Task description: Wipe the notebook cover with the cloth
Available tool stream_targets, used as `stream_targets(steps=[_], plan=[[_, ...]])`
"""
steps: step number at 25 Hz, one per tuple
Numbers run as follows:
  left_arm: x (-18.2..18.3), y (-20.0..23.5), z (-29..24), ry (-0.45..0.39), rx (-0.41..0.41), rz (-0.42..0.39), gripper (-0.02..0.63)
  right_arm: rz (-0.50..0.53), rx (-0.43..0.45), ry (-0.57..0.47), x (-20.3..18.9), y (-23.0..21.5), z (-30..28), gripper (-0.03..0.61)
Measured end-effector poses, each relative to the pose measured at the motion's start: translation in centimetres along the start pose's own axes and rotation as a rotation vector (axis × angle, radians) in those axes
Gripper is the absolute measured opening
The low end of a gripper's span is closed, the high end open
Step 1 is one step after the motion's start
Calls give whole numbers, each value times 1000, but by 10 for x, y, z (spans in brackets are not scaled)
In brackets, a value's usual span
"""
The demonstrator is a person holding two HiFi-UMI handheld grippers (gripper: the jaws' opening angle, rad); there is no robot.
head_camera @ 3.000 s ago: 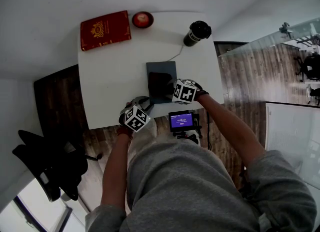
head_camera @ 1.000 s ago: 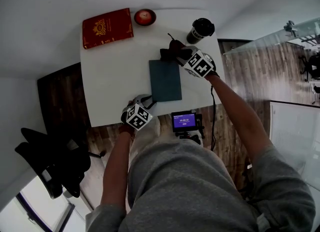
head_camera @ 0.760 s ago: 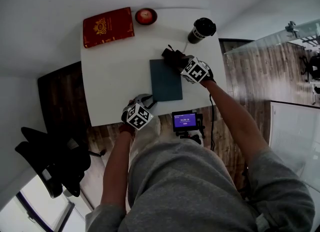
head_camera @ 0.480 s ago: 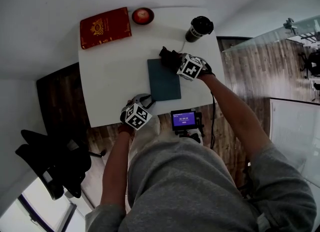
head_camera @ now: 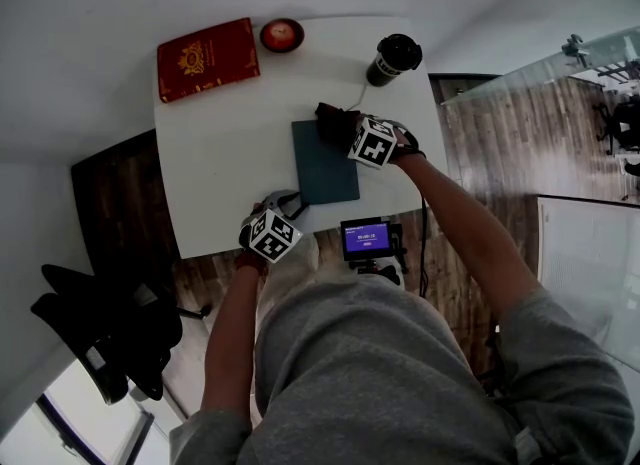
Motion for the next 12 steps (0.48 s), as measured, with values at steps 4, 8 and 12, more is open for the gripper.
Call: stream_targets(steps=[4, 8, 12], plan=[[0, -1, 0, 1, 0, 0, 144, 8, 14, 2, -1, 6, 0, 87], [0, -1, 0, 0, 1, -2, 144, 1, 41, -5, -2, 12, 1, 86], [1, -1, -1, -3, -2, -1, 144, 6, 82, 5, -5, 20, 2, 86]])
Point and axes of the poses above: the fingertips, and each gripper's own axes: z backward along the fingers, y to its left, x out of its top, the point moved 3 cm from there along z, backward along the fingers
